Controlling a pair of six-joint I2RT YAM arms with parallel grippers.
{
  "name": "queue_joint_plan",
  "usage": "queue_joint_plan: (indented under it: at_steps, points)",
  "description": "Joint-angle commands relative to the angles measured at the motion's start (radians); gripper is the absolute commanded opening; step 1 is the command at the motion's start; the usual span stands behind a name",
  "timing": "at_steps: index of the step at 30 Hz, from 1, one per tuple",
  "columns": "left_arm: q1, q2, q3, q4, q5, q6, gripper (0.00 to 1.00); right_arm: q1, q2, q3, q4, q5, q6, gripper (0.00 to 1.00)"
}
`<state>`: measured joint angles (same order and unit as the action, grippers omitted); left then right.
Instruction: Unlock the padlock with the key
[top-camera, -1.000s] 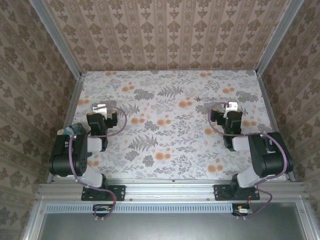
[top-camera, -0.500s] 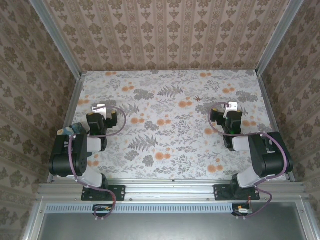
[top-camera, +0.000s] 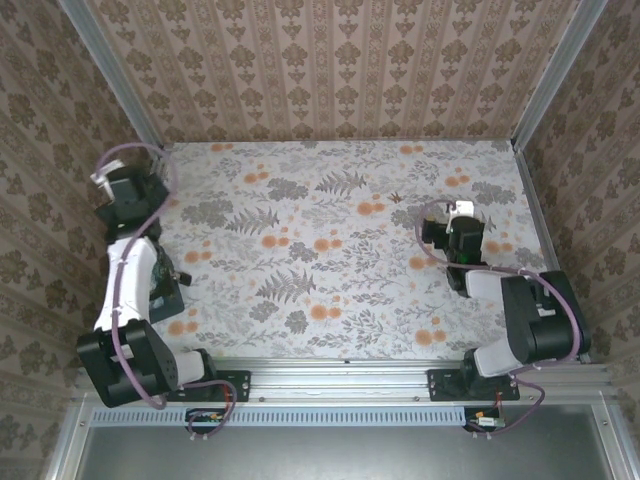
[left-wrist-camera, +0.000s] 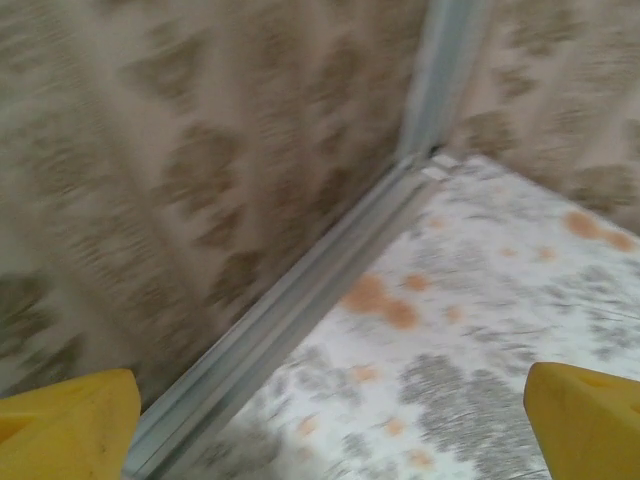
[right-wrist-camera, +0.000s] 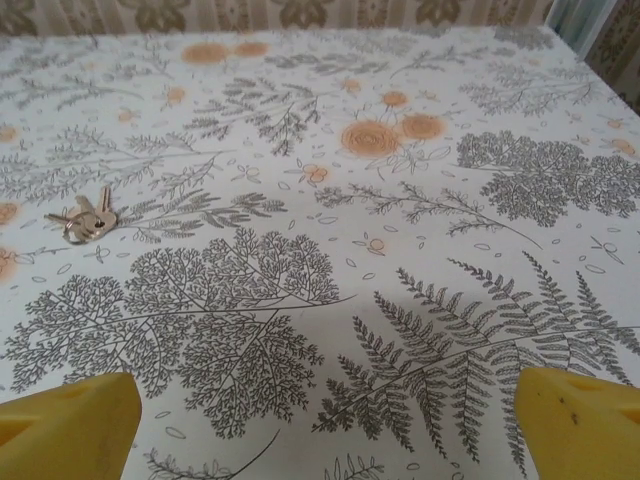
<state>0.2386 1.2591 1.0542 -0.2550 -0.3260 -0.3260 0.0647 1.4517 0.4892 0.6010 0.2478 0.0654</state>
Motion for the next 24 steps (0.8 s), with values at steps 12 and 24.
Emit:
queue_joint_plan:
  at_steps: [12,24]
  points:
    - [0.370,0.063,-0.101,-0.403,0.313,-0.092,0.97,0.057,-0.211,0.212,-0.423,-0.109,0.132,0.94]
    - [0.218,0.194,-0.106,-0.395,0.351,-0.101,0.94,0.081,-0.300,0.201,-0.507,-0.130,0.160,0.95]
